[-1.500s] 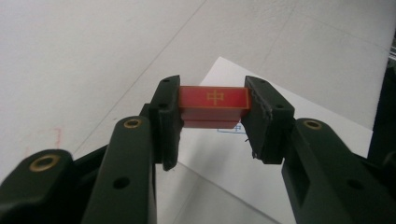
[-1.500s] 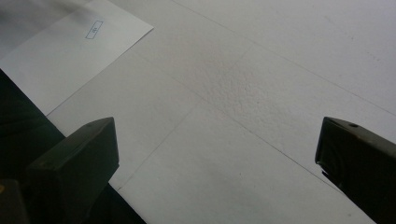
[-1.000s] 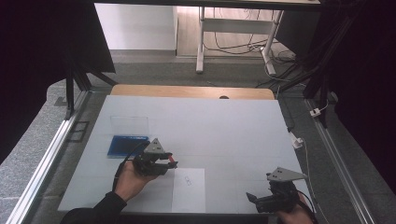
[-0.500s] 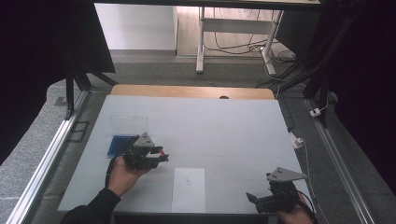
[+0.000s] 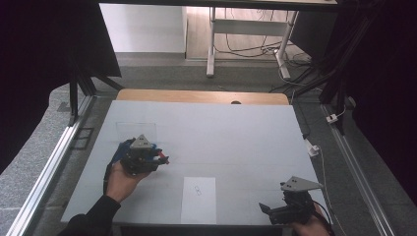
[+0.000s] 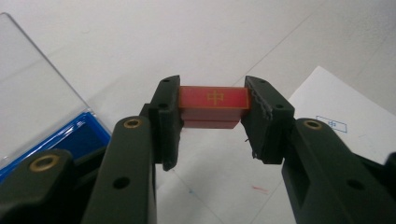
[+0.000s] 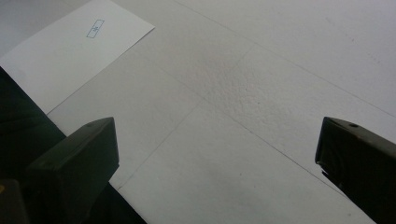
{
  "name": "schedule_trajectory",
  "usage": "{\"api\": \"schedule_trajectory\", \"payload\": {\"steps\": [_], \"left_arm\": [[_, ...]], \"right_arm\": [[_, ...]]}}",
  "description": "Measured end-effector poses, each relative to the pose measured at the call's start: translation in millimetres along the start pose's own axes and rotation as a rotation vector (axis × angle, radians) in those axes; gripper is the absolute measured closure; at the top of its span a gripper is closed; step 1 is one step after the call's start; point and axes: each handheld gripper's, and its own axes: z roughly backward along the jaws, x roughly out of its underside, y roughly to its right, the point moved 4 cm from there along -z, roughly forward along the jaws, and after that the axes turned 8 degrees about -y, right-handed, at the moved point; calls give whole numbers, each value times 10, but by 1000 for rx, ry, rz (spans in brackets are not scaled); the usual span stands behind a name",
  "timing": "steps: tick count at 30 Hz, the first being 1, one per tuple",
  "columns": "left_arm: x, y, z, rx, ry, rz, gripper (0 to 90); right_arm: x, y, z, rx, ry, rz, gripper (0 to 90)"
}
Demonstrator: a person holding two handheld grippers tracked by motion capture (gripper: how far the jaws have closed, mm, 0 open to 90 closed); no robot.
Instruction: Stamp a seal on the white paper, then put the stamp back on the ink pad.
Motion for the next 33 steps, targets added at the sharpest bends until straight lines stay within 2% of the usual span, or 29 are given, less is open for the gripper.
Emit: {"api": "schedule_trajectory", "payload": {"steps": [22, 29, 33], "left_arm": [[110, -361, 123, -103, -2, 69, 581], [160, -493, 147, -133, 2, 108, 581], [200, -578, 141, -159, -13, 123, 581]], "right_arm": [[-1, -3, -1, 1, -1, 1, 0], [2, -4, 1, 1, -1, 2, 0], [2, -5, -1, 1, -2, 2, 0]]}}
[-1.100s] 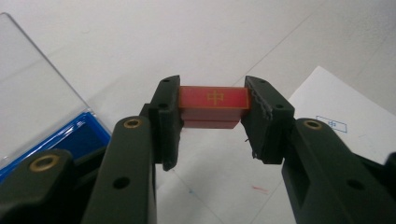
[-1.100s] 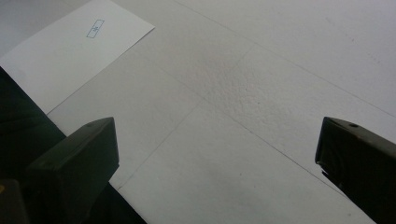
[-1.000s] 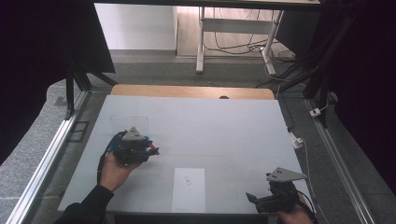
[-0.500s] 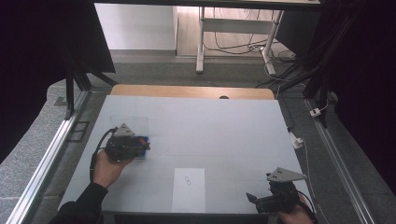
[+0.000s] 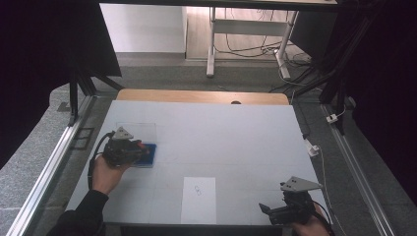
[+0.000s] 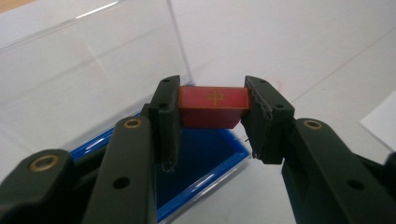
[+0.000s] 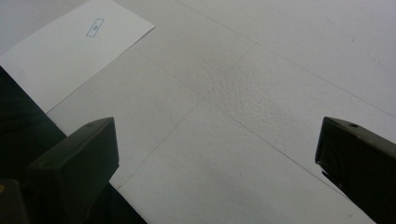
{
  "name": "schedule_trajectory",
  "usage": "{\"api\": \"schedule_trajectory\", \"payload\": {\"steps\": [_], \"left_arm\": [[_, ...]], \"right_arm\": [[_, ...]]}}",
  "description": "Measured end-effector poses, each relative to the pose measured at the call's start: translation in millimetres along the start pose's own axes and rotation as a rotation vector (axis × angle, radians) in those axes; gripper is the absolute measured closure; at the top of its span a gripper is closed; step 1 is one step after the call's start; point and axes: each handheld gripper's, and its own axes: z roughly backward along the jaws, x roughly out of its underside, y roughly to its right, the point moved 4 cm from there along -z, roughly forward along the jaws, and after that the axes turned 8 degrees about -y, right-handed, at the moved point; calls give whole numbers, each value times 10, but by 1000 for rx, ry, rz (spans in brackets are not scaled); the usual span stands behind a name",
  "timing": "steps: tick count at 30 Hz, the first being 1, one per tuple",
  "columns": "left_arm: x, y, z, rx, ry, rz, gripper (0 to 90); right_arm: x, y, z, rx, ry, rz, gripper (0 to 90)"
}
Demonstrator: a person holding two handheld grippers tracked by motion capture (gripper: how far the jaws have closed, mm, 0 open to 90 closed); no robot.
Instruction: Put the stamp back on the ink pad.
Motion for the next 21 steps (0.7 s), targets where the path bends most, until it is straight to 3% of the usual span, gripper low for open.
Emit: {"api": "schedule_trajectory", "payload": {"steps": [11, 21], "left_arm": [[95, -199, -85, -58, -50, 35, 581], [143, -280, -152, -81, -99, 54, 581]], "right_arm": [[0, -2, -2, 2, -3, 4, 0], [0, -3, -3, 1, -5, 5, 0]]}}
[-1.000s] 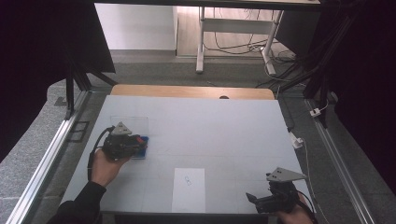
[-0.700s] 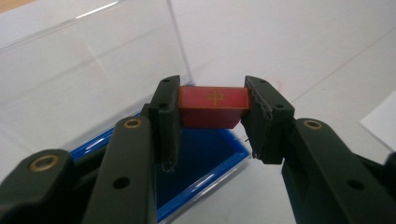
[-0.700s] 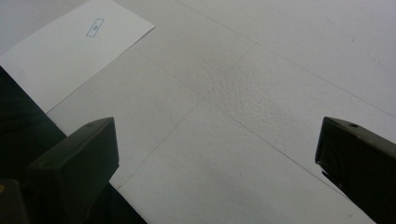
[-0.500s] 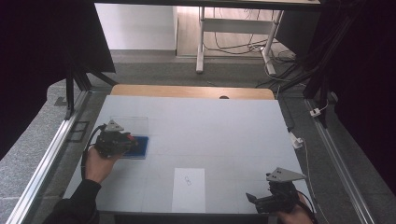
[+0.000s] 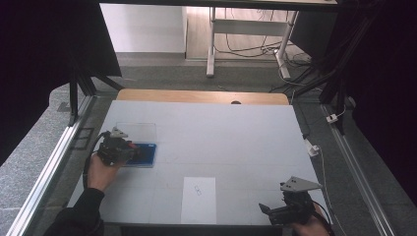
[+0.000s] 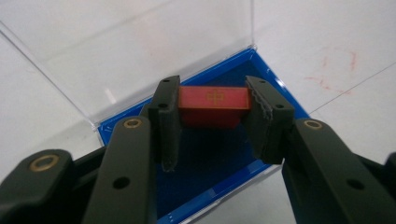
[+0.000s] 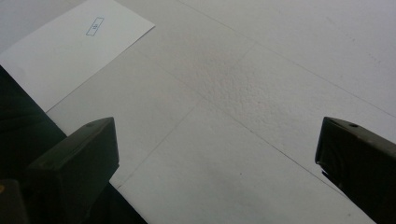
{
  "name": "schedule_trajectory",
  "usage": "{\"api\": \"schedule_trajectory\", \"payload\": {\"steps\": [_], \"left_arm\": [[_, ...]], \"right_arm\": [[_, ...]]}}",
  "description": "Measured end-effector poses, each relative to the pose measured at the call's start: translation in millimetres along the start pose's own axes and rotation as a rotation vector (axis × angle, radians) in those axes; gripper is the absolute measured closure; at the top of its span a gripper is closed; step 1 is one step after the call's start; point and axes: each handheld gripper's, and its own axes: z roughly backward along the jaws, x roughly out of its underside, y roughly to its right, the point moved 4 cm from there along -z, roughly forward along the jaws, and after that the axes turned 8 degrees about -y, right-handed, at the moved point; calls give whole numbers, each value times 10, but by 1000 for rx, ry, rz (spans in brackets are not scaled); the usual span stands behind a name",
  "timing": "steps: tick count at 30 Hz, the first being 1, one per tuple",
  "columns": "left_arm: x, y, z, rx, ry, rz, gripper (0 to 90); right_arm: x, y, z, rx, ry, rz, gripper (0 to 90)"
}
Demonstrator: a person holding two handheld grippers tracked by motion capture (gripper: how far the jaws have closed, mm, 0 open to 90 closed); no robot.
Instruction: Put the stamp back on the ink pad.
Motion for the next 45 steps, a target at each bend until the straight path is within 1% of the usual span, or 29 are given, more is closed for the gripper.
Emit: {"api": "schedule_trajectory", "payload": {"steps": [4, 6, 8, 15, 20, 22, 24, 30, 35, 37, 40, 43, 44, 45], "left_arm": [[9, -13, -26, -3, -23, 3, 581], [14, -9, -51, -4, -42, 2, 581], [11, -6, -62, -5, -48, 1, 581], [11, -5, -74, -4, -45, 9, 582], [15, -19, -82, 8, -34, 32, 574], [21, -24, -94, 12, -37, 43, 568], [26, -28, -105, 4, -47, 41, 534], [16, -48, -60, 1, -12, 60, 473], [4, -39, -30, 13, 9, 59, 381], [-7, -32, -9, 15, 20, 58, 327], [-25, -21, 48, 36, 57, 64, 255], [-44, -4, 110, 59, 99, 80, 186], [-48, 4, 128, 72, 109, 84, 158], [-51, 12, 147, 80, 120, 87, 147]], "right_arm": [[0, -1, 0, 0, -1, 1, 0], [0, -1, 0, 2, -1, 2, 0], [0, -1, 1, 2, -1, 2, 0], [1, -3, 1, 3, -2, 4, 0], [1, -3, 2, 3, -2, 5, 0], [1, -3, 2, 3, -1, 4, 0], [1, -4, 3, 2, 0, 4, 0], [1, -4, 4, 3, 1, 7, 0], [1, -4, 5, 3, 2, 7, 0], [1, -4, 5, 4, 2, 8, 0], [1, -5, 7, 3, 2, 6, 0], [1, -5, 7, 3, 3, 6, 0], [1, -5, 7, 3, 3, 6, 0], [1, -6, 6, 2, 5, 6, 0]]}}
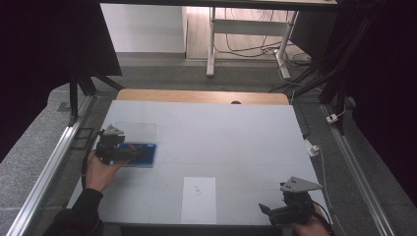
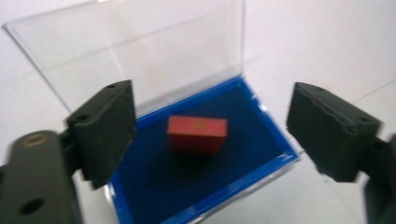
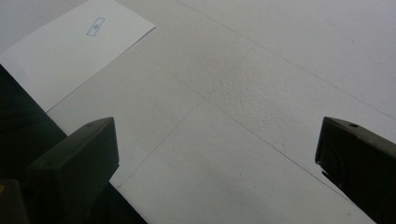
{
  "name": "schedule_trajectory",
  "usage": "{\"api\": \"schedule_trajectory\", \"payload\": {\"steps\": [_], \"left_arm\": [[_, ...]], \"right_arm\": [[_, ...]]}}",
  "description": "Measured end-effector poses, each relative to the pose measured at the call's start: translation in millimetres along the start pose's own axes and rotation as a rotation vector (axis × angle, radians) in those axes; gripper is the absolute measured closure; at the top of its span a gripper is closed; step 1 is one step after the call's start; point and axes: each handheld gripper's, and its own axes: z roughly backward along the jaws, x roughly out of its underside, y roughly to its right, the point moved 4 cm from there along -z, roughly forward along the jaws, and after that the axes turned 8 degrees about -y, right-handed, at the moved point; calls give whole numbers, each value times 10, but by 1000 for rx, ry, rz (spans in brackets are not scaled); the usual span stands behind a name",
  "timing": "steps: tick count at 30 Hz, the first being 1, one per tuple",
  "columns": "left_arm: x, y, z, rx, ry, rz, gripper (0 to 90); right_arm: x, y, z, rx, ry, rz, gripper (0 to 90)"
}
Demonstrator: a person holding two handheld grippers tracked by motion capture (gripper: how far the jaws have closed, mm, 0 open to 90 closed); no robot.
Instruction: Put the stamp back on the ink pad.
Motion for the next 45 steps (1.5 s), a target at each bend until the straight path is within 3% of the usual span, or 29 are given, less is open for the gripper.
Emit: {"api": "schedule_trajectory", "payload": {"steps": [6, 10, 18, 26, 30, 34, 45], "left_arm": [[-33, 82, 69, 56, 49, -3, 85], [-43, 166, 73, 52, 37, -26, 55], [5, 326, 145, 126, 49, -30, 15], [29, 542, 239, 150, 61, -90, 0], [76, 627, 302, 156, 67, -111, 0], [146, 686, 397, 190, 83, -108, 0], [394, 778, 647, 195, 106, -114, 0]], "right_arm": [[0, 0, 1, 1, -2, 3, 0], [0, -2, 0, 0, -2, 3, 0], [-2, -1, 0, 0, -3, -1, 0], [-2, 1, -1, -1, -4, -5, 0], [-3, 2, -2, -2, -4, -8, 0], [-4, 0, -4, -1, -7, -5, 0], [-4, 2, -6, -3, -5, -10, 0]]}}
